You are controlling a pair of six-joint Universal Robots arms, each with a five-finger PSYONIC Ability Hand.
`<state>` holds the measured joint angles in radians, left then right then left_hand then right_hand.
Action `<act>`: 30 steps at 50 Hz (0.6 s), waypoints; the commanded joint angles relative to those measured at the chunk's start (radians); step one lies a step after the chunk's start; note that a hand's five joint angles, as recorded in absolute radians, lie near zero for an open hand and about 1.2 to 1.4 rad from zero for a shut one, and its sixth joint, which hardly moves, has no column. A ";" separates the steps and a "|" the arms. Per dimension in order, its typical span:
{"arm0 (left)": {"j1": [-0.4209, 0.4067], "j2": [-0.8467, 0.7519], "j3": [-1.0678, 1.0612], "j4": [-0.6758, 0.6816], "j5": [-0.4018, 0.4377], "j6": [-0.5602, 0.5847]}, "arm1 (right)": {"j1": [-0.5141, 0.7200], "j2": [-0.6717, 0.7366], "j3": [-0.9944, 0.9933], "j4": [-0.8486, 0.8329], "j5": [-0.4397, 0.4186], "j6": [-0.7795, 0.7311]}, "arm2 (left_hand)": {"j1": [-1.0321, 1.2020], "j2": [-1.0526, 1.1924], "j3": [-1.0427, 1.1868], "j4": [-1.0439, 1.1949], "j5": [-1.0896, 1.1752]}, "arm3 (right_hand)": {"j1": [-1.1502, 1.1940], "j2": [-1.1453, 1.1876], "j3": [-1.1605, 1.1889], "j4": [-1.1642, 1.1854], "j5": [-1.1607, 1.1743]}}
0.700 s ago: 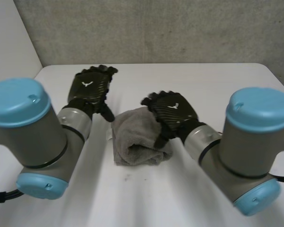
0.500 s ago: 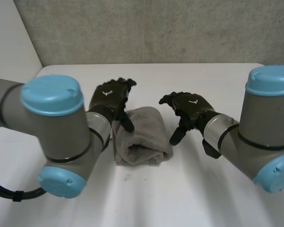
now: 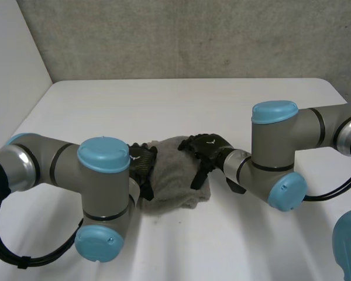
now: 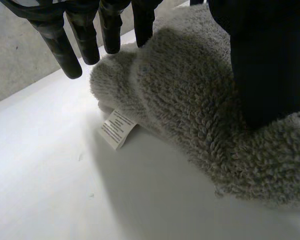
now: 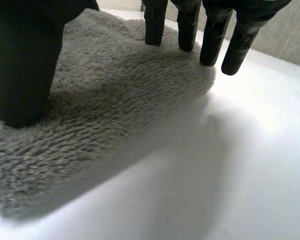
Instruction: Fold the towel.
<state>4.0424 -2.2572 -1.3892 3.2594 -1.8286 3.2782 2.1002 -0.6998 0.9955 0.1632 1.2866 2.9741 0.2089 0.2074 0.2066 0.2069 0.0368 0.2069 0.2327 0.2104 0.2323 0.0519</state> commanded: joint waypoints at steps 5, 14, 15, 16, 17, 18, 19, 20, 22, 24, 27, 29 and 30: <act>-0.002 0.226 -0.002 -0.003 0.008 0.009 | -0.005 -0.257 0.044 -0.007 0.086 -0.041 | -0.001 0.000 0.001 0.001 -0.004 | -0.032 -0.058 -0.036 -0.058 -0.052; 0.108 0.526 0.007 -0.050 0.008 -0.005 | -0.098 -0.536 0.141 -0.047 0.240 0.029 | -0.013 -0.012 -0.011 -0.011 -0.015 | -0.032 -0.058 -0.036 -0.058 -0.052; 0.133 0.571 0.010 -0.088 0.017 -0.015 | -0.098 -0.537 0.141 -0.047 0.240 0.029 | -0.016 -0.014 -0.014 -0.014 -0.018 | -0.032 -0.058 -0.036 -0.058 -0.052; 0.133 0.571 0.010 -0.089 0.017 -0.015 | -0.109 -0.576 0.156 -0.042 0.244 0.033 | -0.016 -0.014 -0.014 -0.014 -0.018 | -0.032 -0.058 -0.036 -0.058 -0.052; 0.153 0.608 0.013 -0.127 0.035 -0.034 | -0.109 -0.577 0.157 -0.042 0.244 0.033 | -0.030 -0.029 -0.028 -0.029 -0.033 | -0.032 -0.058 -0.036 -0.058 -0.052; 0.153 0.608 0.013 -0.127 0.035 -0.034 | -0.117 -0.614 0.179 -0.039 0.246 0.031 | -0.031 -0.029 -0.028 -0.029 -0.033 | -0.032 -0.058 -0.036 -0.058 -0.052; 0.171 0.636 0.013 -0.162 0.060 -0.057 | -0.121 -0.651 0.208 -0.039 0.247 0.029 | -0.033 -0.032 -0.031 -0.032 -0.036 | -0.032 -0.058 -0.036 -0.058 -0.052; 0.187 0.659 0.010 -0.194 0.090 -0.084 | -0.121 -0.652 0.209 -0.039 0.247 0.029 | -0.034 -0.032 -0.031 -0.032 -0.036 | -0.032 -0.058 -0.036 -0.058 -0.052; 0.197 0.674 0.002 -0.219 0.121 -0.114 | -0.140 -0.714 0.271 -0.040 0.246 0.029 | -0.034 -0.032 -0.031 -0.032 -0.036 | -0.032 -0.058 -0.036 -0.058 -0.052; 0.205 0.686 -0.004 -0.234 0.149 -0.144 | -0.150 -0.740 0.300 -0.040 0.241 0.028 | -0.034 -0.032 -0.031 -0.032 -0.036 | -0.032 -0.058 -0.036 -0.058 -0.052; 0.222 0.706 -0.028 -0.248 0.189 -0.196 | -0.166 -0.774 0.343 -0.042 0.232 0.028 | -0.034 -0.032 -0.031 -0.032 -0.036 | -0.032 -0.058 -0.036 -0.058 -0.052; 0.242 0.723 -0.053 -0.245 0.204 -0.210 | -0.170 -0.788 0.359 -0.043 0.234 0.025 | -0.034 -0.032 -0.031 -0.032 -0.036 | -0.032 -0.058 -0.036 -0.058 -0.052; 0.242 0.723 -0.053 -0.245 0.204 -0.210 | -0.172 -0.799 0.365 -0.047 0.234 0.026 | -0.034 -0.032 -0.031 -0.032 -0.036 | -0.032 -0.058 -0.036 -0.058 -0.052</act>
<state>4.2581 -1.5555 -1.4034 3.0219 -1.6703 3.1192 1.9453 -1.4483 1.3012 0.1218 1.5297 3.0049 0.1752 0.1659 0.1687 0.1680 0.0269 0.2069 0.2327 0.2104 0.2322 0.0483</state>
